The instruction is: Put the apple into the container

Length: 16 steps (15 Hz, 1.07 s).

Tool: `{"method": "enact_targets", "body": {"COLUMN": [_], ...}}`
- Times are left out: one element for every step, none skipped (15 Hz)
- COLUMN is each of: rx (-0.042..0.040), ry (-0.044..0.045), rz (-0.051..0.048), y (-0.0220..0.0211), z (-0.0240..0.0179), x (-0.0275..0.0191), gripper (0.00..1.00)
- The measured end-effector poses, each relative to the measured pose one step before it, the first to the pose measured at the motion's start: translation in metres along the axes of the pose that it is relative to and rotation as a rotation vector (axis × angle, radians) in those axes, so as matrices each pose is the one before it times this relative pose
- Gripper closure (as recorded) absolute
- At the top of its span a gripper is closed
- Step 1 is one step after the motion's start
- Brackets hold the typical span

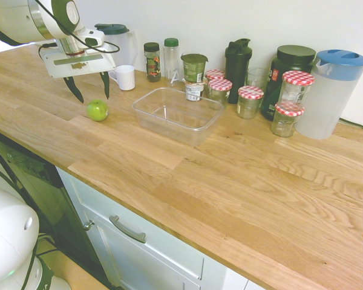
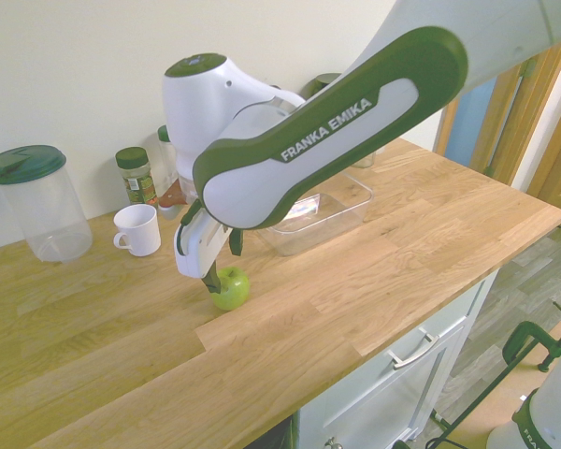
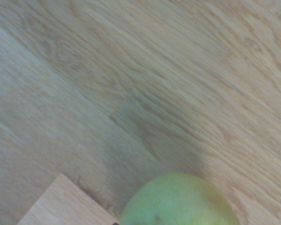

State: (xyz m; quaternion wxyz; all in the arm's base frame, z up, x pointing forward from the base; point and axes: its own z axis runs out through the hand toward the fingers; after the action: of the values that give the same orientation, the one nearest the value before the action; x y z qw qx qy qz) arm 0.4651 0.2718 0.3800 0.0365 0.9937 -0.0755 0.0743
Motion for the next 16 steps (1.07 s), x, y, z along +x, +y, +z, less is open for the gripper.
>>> {"method": "enact_targets", "body": {"rx": [-0.00716, -0.00816, -0.00916, -0.00860, -0.00657, -0.00612, -0.00451, -0.00178, -0.00028, -0.00077, -0.00031, -0.00093, -0.00022, 0.00071, 0.00168, 0.00500], "ry": [-0.01172, -0.01252, -0.01277, -0.00951, -0.00660, -0.00424, -0.00302, -0.00116, -0.00095, -0.00162, -0.00405, -0.00578, -0.00250, 0.00018, -0.00113, -0.00298], "rz": [-0.00979, -0.00674, -0.00215, 0.00032, 0.00480, 0.00516, 0.00405, 0.00076, -0.00123, -0.00118, 0.00073, 0.00181, 0.00000, 0.00001, 0.00390, 0.01038], "y": [-0.00484, -0.00376, -0.00169, 0.00066, 0.00266, 0.00336, 0.00282, 0.00106, -0.00042, -0.00053, -0.00051, -0.00007, -0.00035, -0.00025, 0.00071, 0.00167], "z": [0.00961, 0.00944, 0.00890, 0.00663, 0.00326, 0.00103, 0.00040, -0.00035, -0.00047, -0.00015, 0.00010, 0.00036, 0.00005, -0.00043, -0.00036, -0.00168], "x": [0.00234, -0.00037, -0.00128, 0.00029, 0.00158, 0.00197, 0.00192, 0.00079, -0.00012, -0.00058, -0.00084, -0.00071, -0.00059, -0.00023, 0.00049, 0.00133], "gripper": [0.00, 0.00, 1.00, 1.00, 1.00, 1.00, 1.00, 1.00, 1.00, 1.00, 1.00, 1.00, 1.00, 1.00, 1.00, 1.00]}}
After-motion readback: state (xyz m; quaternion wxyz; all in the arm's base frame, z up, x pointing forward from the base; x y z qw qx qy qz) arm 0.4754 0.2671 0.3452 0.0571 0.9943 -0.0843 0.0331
